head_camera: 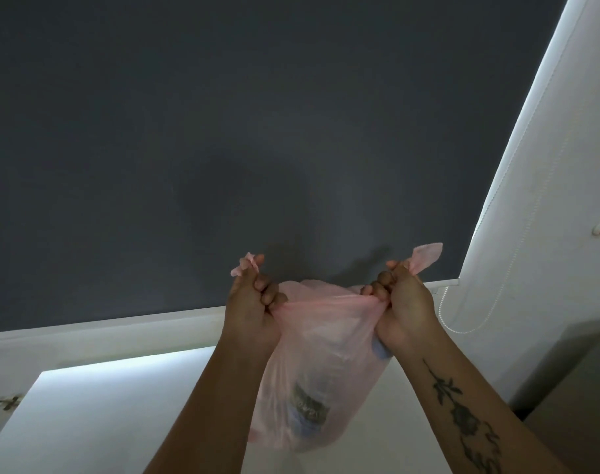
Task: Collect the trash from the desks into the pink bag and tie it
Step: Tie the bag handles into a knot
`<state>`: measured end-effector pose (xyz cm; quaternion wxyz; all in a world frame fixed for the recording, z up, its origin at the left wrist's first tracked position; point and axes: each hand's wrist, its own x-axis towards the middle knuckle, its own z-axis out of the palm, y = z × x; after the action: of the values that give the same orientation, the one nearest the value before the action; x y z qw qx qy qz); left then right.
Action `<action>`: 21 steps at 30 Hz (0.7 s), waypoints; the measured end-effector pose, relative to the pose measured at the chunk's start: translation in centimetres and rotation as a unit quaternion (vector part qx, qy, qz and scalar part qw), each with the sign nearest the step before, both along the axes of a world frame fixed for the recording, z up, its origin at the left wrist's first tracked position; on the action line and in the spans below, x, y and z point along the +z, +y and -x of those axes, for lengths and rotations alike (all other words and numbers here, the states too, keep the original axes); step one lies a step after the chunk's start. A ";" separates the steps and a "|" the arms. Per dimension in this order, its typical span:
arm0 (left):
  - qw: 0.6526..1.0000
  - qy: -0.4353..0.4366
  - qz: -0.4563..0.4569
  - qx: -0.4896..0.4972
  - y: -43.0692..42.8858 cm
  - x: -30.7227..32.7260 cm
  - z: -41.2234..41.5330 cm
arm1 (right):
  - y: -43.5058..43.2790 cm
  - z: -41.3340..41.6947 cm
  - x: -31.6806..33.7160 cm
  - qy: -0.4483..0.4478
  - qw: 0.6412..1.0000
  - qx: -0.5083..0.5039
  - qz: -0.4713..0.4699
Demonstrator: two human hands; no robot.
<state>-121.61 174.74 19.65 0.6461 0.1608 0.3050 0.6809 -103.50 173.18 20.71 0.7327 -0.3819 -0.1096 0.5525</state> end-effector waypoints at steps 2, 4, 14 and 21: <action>0.997 0.068 -0.026 -0.004 0.0 0.1 -0.2 | 0.0 0.1 0.2 0.029 0.999 0.016 -0.025; 0.993 0.109 -0.026 -0.025 0.1 0.7 -0.5 | 0.0 0.1 0.6 0.028 0.998 0.044 -0.046; 0.967 0.205 -0.123 -0.090 0.3 -0.2 -0.7 | 0.6 0.8 1.0 -0.075 0.975 0.200 -0.066; 0.944 0.247 -0.169 -0.140 0.6 -0.1 -1.0 | 0.7 1.5 0.4 -0.250 0.961 0.113 -0.019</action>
<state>-120.59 175.38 19.52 0.6029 0.4714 0.3099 0.5641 -105.00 173.87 21.13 0.6221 -0.4792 -0.3421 0.5161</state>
